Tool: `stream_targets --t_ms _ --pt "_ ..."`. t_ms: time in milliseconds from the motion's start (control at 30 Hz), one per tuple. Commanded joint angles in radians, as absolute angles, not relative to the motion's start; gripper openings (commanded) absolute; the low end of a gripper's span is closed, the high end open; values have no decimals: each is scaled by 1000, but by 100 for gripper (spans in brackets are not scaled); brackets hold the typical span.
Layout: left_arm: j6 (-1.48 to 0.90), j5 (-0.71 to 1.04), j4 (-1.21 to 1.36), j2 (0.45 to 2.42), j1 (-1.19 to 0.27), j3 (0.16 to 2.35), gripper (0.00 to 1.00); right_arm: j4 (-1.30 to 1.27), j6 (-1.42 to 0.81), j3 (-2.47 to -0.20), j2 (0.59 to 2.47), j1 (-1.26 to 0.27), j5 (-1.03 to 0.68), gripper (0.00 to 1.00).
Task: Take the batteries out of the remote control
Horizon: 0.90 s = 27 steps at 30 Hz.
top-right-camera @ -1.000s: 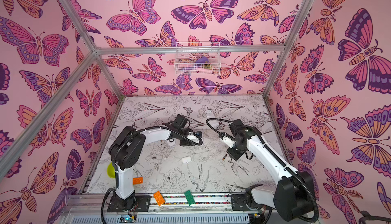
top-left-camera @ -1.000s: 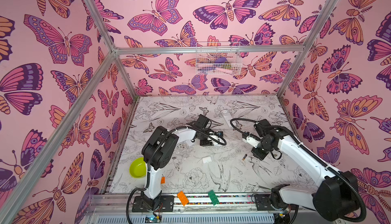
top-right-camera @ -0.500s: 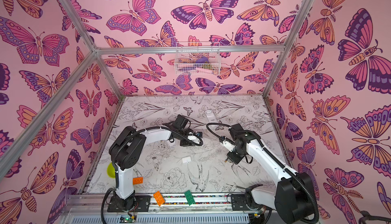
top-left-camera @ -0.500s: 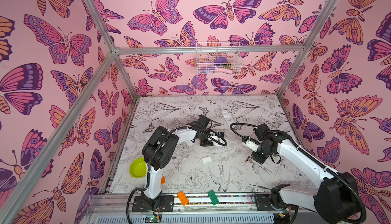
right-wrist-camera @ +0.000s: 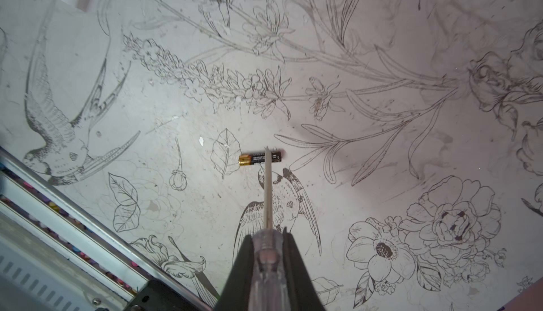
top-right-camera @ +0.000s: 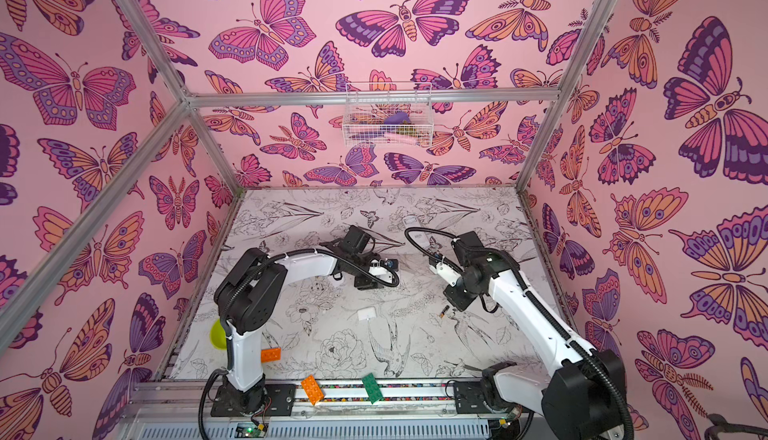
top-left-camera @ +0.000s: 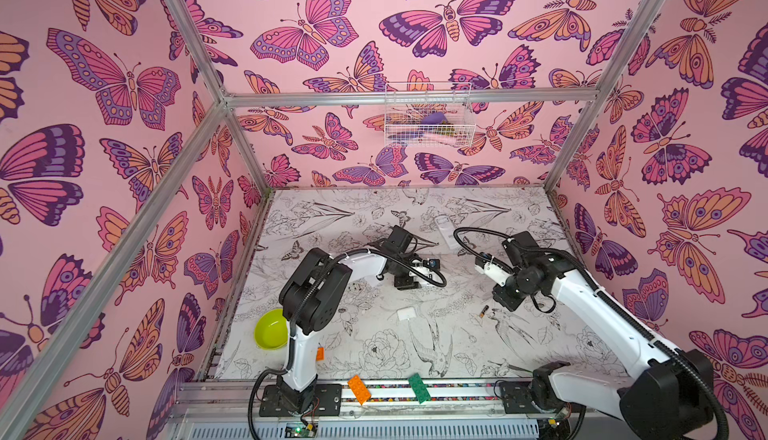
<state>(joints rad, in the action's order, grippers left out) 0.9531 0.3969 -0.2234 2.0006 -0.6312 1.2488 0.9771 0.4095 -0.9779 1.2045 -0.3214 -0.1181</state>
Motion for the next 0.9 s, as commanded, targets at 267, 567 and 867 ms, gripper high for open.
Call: stream_targets --t_ms 267,567,867 --pt "847 473 -345 1987 -640 1328 79 857 183 -1055 1248 -234 -366 0" --pt "807 480 -348 2037 -643 1393 81 639 -122 -1027 1391 -222 -515 0" --pt "811 445 -354 2079 -667 1420 79 401 -301 -966 1509 -180 -707 0"
